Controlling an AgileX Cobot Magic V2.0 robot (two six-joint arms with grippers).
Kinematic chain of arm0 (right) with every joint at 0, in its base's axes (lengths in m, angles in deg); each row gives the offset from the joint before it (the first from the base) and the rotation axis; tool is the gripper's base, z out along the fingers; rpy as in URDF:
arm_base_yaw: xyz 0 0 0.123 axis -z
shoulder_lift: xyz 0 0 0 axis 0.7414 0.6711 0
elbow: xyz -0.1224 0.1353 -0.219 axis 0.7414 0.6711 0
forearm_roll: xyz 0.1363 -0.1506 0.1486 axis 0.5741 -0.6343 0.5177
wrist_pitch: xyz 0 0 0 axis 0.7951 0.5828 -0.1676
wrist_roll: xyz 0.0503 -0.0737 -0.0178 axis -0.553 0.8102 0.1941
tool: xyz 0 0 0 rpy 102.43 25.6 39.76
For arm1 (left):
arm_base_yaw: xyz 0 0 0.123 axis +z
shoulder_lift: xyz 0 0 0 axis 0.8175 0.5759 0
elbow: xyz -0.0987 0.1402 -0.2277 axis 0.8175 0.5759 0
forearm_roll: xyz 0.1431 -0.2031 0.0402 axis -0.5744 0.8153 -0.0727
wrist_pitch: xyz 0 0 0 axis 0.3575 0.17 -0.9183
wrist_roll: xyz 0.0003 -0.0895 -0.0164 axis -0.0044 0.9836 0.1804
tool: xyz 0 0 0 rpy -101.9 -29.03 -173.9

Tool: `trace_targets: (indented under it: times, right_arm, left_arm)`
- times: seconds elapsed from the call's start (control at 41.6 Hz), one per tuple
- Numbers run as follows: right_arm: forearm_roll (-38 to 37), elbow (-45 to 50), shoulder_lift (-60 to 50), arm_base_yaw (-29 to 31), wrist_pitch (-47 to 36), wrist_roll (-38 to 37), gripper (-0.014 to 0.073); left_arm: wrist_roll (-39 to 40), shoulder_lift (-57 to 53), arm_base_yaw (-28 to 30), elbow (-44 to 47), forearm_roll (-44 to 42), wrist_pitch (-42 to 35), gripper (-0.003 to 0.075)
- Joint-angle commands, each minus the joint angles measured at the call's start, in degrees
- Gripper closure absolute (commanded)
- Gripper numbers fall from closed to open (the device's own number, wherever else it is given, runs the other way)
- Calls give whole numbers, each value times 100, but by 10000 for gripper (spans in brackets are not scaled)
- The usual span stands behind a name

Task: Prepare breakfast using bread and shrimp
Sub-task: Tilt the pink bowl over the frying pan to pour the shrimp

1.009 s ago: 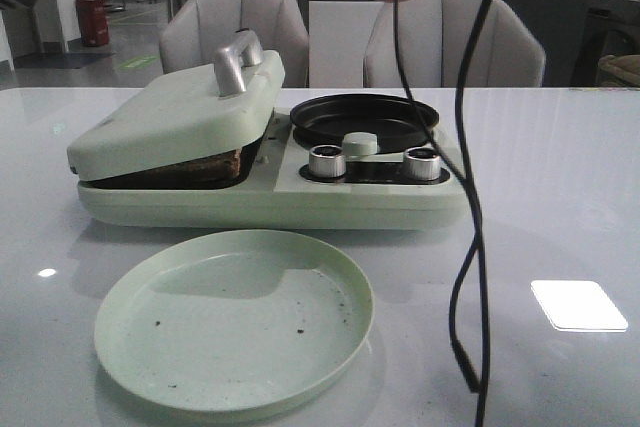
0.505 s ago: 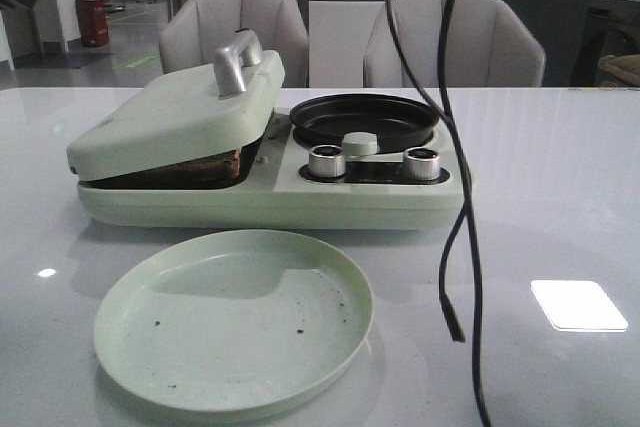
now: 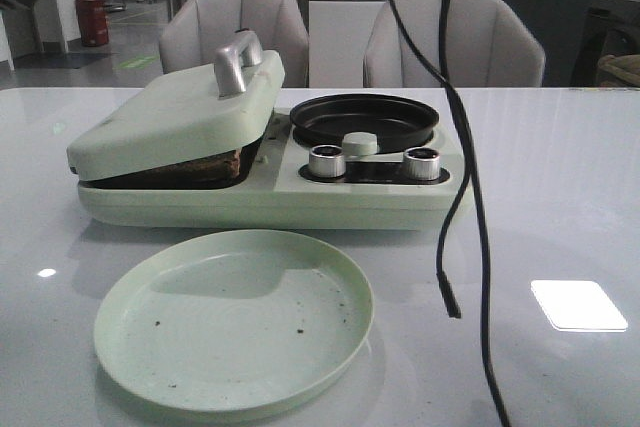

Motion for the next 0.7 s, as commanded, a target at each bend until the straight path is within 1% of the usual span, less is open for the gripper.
trace_targets:
  times: [0.0, 0.096, 0.24, 0.408, 0.673]
  right_arm:
    - [-536, -213, -341, -13, 28, 133, 540]
    - [-536, -335, -328, -13, 33, 217, 540]
    - [-536, -781, -312, -13, 20, 377, 540]
    - [-536, -1231, -312, -13, -5, 713, 540]
    - [-536, -1298, -195, -13, -73, 761, 540]
  left_arm:
    - [37, -32, -38, -180, 43, -413, 612]
    - [37, -32, -38, -180, 43, -413, 612]
    - [37, -32, -38, -180, 43, -413, 612]
    - [37, -32, -38, -180, 43, -413, 612]
    - [37, -32, -38, -180, 43, -413, 612]
